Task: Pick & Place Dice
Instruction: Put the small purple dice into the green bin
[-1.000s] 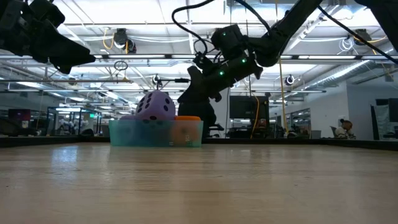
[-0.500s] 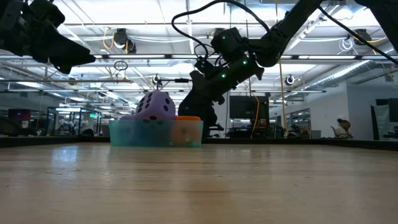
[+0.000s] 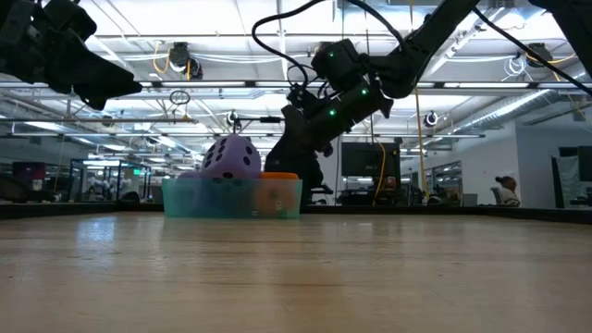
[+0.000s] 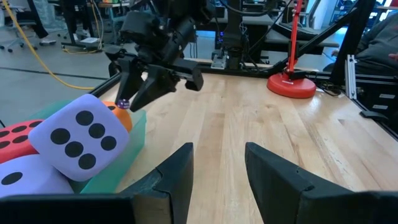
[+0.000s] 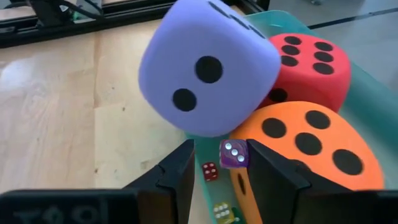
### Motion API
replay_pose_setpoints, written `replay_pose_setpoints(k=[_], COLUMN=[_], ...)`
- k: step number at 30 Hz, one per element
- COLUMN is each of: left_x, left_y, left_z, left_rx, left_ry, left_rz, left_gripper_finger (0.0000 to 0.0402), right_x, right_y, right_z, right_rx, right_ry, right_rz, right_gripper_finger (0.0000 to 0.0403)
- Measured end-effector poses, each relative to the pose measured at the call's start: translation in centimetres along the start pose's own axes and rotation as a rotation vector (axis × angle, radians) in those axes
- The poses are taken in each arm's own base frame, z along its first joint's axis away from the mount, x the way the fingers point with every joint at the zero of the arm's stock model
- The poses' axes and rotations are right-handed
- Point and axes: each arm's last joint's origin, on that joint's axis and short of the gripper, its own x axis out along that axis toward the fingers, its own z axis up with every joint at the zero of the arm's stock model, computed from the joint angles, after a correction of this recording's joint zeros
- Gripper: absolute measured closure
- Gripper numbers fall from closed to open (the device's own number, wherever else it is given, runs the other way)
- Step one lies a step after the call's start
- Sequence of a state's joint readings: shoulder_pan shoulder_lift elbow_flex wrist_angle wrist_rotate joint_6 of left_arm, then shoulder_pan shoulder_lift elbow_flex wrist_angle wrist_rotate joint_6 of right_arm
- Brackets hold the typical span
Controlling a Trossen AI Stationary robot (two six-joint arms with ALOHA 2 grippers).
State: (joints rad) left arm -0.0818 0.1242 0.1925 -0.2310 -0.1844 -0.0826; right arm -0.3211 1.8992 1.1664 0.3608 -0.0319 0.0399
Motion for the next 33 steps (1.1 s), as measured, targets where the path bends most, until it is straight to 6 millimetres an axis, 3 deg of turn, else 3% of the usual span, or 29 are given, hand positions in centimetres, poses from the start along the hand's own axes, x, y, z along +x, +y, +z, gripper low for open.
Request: replay_pose_setpoints(k=[10,33], left_x=[0.0,0.0], left_y=[0.0,0.0], left_z=[0.0,0.0], left_rx=[0.000,0.000], left_ry=[0.000,0.000], left_rz=[0.000,0.000], left_gripper_finger=[0.0249,0.0249], right_x=[0.0,0.4], right_y=[0.4,-1.0], right_z=[0.0,-0.6], right_rx=[-0.028,-0.118], right_ry=[0.000,0.022], right_rz=[0.008,-0.025], right_gripper_finger=[0.0266,0.0262])
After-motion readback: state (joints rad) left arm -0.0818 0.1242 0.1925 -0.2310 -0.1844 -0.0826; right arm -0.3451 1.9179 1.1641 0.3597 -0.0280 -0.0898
